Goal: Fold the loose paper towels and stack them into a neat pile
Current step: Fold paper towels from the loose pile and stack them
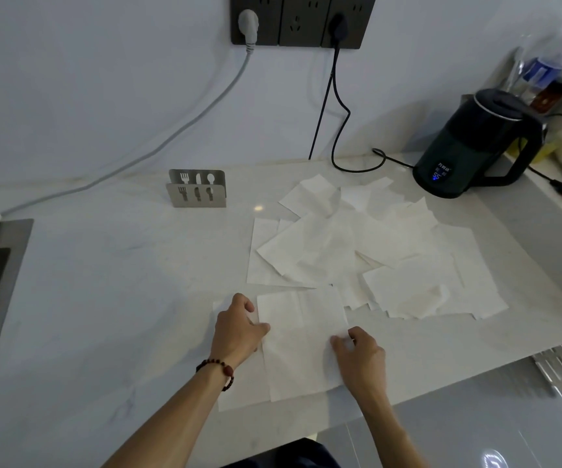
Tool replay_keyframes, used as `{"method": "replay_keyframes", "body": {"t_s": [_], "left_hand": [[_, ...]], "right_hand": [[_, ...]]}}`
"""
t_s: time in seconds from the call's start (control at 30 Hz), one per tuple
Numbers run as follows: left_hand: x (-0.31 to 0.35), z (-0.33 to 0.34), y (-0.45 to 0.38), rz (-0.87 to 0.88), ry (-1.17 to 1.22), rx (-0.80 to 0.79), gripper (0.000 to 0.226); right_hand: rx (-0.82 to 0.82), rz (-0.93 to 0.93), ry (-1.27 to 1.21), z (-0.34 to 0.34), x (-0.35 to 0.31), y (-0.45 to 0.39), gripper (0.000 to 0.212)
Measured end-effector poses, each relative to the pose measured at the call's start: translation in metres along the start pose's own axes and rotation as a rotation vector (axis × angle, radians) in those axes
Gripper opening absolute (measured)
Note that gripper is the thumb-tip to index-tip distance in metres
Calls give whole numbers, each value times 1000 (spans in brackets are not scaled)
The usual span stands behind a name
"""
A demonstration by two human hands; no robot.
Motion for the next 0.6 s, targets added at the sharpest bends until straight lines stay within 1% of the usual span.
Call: {"method": "replay_keyframes", "body": {"t_s": [0.03, 0.1, 0.13, 0.17, 0.2, 0.23, 0.27, 0.3, 0.33, 0.37, 0.4, 0.43, 0.5, 0.57, 0.6], "left_hand": [[1, 0, 0, 16, -23, 2, 33], [5, -4, 1, 60, -64, 22, 30], [6, -9, 2, 84, -77, 44, 26], [6, -16, 2, 104, -100, 73, 22], [4, -26, 2, 122, -153, 113, 18], [1, -40, 2, 134, -239, 159, 16], [-5, -53, 3, 142, -339, 201, 17], [-11, -65, 4, 138, -428, 235, 20], [-18, -74, 6, 120, -499, 252, 26], [-23, -79, 9, 96, -557, 248, 32], [-26, -78, 11, 77, -603, 229, 38], [-26, -73, 14, 63, -630, 208, 41], [-23, -62, 19, 51, -613, 189, 40], [-20, -54, 21, 26, -552, 184, 35], [-21, -52, 21, 3, -520, 176, 28]], "right_hand": [[67, -37, 105, -5, -3, 2, 26], [176, -198, 330, -7, -14, 5, 46], [199, -313, 384, -3, -26, 7, 50], [189, -443, 400, 3, -39, 10, 50], [141, -595, 406, 12, -52, 16, 49], [43, -746, 425, 26, -64, 23, 49], [-70, -882, 463, 39, -72, 31, 51], [-204, -971, 513, 51, -75, 38, 55], [-331, -1016, 553, 60, -75, 43, 60], [-428, -1016, 591, 65, -73, 44, 66], [-468, -1020, 627, 66, -71, 42, 70], [-476, -1030, 660, 67, -70, 41, 73], [-470, -1039, 705, 71, -66, 41, 76], [-416, -1056, 729, 74, -65, 46, 75], [-393, -1042, 739, 76, -63, 47, 74]]}}
Point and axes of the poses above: each hand's wrist, its own y-axis away from the middle knuckle, its own z-axis out of the palm, x = y × z, the point moved 8 cm from there along -y, towards the middle knuckle, and after that the axes turned 7 degrees about x, right-handed, at the moved point
